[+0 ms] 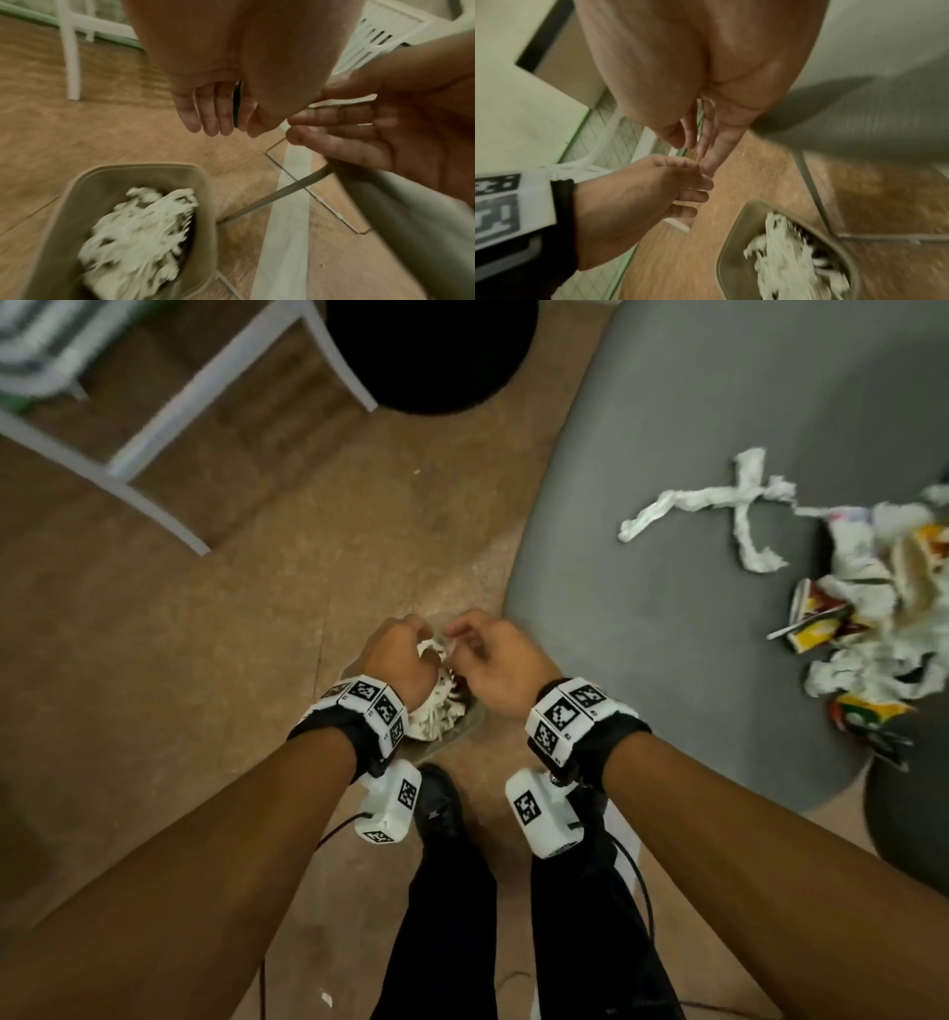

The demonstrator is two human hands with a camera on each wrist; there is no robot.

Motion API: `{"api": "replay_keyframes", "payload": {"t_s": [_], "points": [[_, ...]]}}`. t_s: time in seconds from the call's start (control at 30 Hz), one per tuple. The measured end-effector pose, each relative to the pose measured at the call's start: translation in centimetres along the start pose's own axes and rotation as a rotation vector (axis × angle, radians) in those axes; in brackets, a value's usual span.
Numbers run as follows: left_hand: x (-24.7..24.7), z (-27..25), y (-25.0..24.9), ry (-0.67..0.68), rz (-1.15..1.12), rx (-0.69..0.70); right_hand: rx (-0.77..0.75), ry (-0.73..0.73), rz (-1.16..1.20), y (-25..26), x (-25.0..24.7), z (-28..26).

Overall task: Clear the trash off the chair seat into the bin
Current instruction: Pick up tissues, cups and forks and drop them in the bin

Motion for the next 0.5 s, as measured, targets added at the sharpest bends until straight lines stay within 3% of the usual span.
{"api": "replay_keyframes", "payload": {"t_s": [0.03,0.23,0.37,0.5], "points": [[-0.2,-0.3,-1.0,-0.004,0.013,0.045,-0.015,-0.017,-0.004,0.2,-0.8,-0.2],[1.1,-2.6,-19.7,-0.032,0.084,0.475,0.003,-0.348,-0.041,-3.9,-17.6,-1.9],[5.2,-3.5,-28.2,-0.044,0.100,0.512,0.059,-0.505,-0.010,-7.9,-26.8,-4.2],[8.8,-3.5,-32.7,-0.065,0.275,0.505,0.105,-0.630,-0.083,-9.8,-34.0,-5.5]]}}
Point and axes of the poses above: each hand's wrist, its own z-axis towards the middle knuckle, its own x-axis out of the palm, y = z × x, the point moved 4 cm from there along z, towards the middle knuckle, and after that the axes turned 11 degrees about -x, right-handed, at the moved point
